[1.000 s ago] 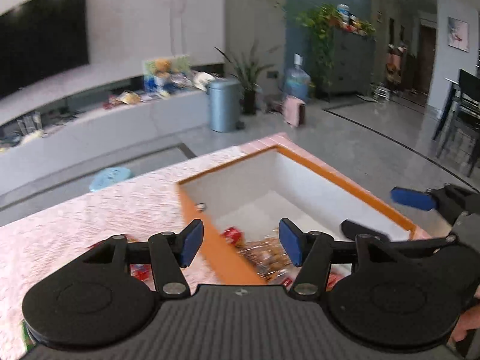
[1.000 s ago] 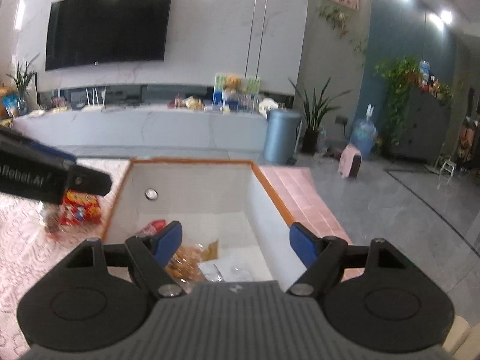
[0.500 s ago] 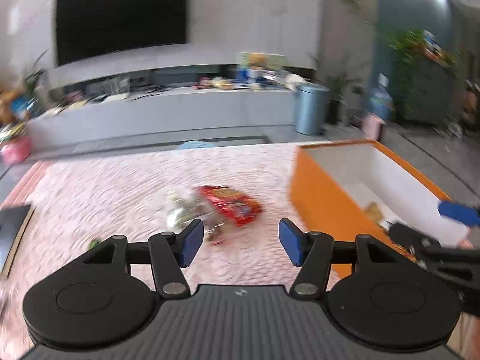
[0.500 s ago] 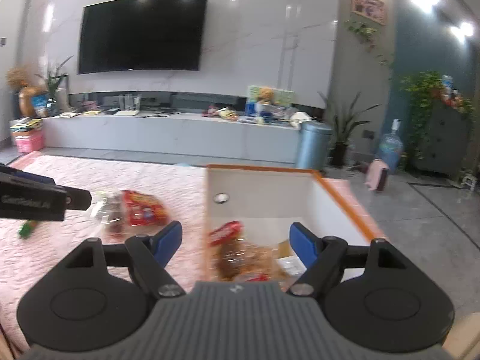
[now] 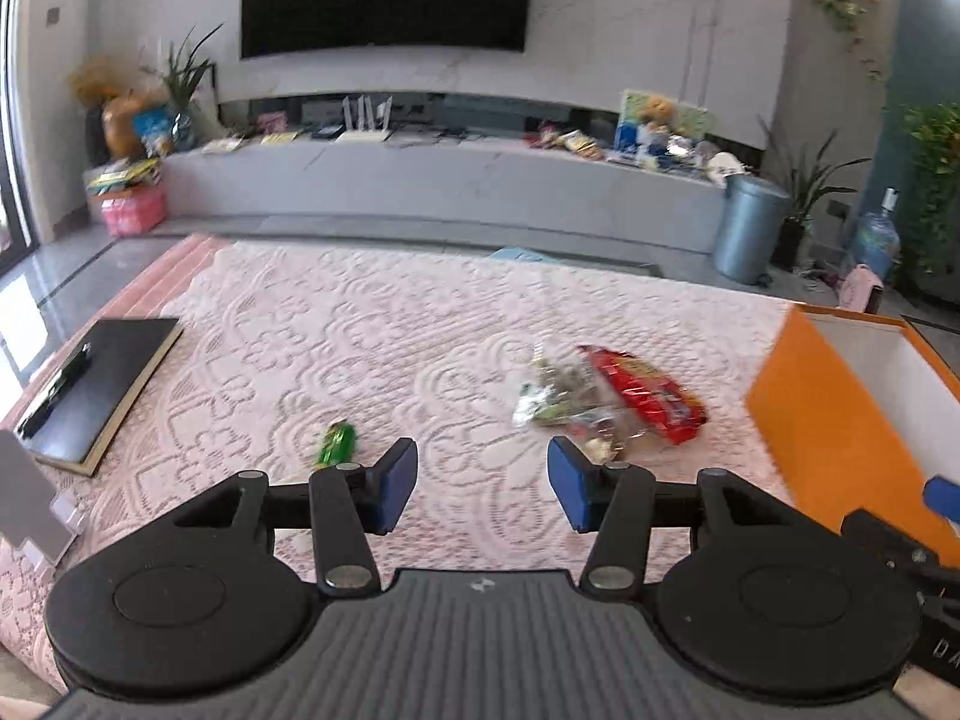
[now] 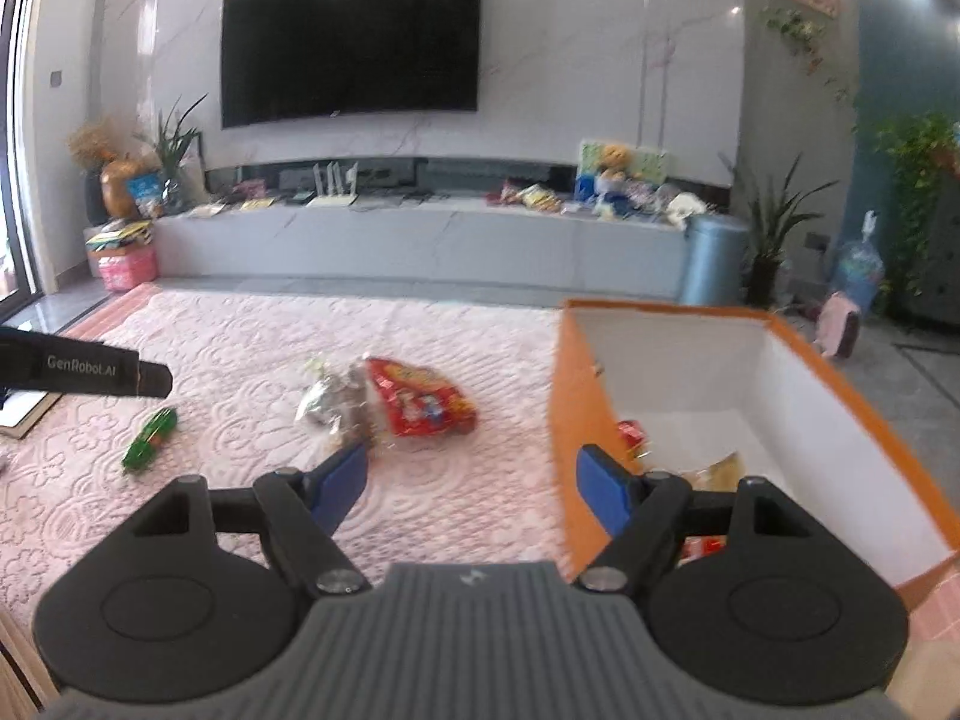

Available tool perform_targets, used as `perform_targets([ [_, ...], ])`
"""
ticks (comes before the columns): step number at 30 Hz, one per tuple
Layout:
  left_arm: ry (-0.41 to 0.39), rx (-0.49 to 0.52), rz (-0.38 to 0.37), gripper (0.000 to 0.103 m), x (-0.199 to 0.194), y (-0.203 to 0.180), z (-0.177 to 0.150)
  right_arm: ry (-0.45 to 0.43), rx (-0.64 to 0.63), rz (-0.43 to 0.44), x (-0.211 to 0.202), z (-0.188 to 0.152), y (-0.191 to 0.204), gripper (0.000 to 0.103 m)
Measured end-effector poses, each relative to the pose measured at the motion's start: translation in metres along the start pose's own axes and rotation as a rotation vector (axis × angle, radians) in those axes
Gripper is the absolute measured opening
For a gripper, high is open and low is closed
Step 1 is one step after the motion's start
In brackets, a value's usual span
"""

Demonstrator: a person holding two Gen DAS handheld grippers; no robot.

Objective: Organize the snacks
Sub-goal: 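Move both tools back to the table toward the green sausage and clear bag, then grasp the green sausage with left tool while right tool grasps the clear bun bag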

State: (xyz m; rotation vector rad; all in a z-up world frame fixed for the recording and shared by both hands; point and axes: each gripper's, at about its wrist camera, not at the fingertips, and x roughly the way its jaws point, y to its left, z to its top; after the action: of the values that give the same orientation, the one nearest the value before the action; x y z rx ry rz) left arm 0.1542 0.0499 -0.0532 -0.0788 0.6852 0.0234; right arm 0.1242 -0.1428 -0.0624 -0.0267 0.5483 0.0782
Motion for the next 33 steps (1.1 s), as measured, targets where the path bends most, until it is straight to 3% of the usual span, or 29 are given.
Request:
perform_targets([
  [4,0.062,-0.035,0.011,0.068,0.016,0.017,0.003,0.045,-0.018,0.030,0.022,0.001,0.010,0.072],
  [15,0.179,-0.069,0.127,0.074,0.062,0.060,0.014,0.112,-0.057,0.088,0.083,0.009,0.027,0.070],
  [19,0.256,-0.066,0.112,0.063,0.092,0.065,0.023,0.114,-0.071,0.108,0.104,0.010,0.035,0.064],
  [23,0.259,-0.026,0.138,0.055,0.109,0.063,0.021,0.124,-0.080,0.131,0.125,0.013,0.044,0.056],
  [26,0.247,-0.023,0.133,0.055,0.115,0.068,0.013,0.113,-0.108,0.157,0.139,0.016,0.053,0.051],
  [33,0.269,-0.005,0.143,0.055,0.128,0.075,0.002,0.098,-0.172,0.148,0.168,0.016,0.069,0.051],
])
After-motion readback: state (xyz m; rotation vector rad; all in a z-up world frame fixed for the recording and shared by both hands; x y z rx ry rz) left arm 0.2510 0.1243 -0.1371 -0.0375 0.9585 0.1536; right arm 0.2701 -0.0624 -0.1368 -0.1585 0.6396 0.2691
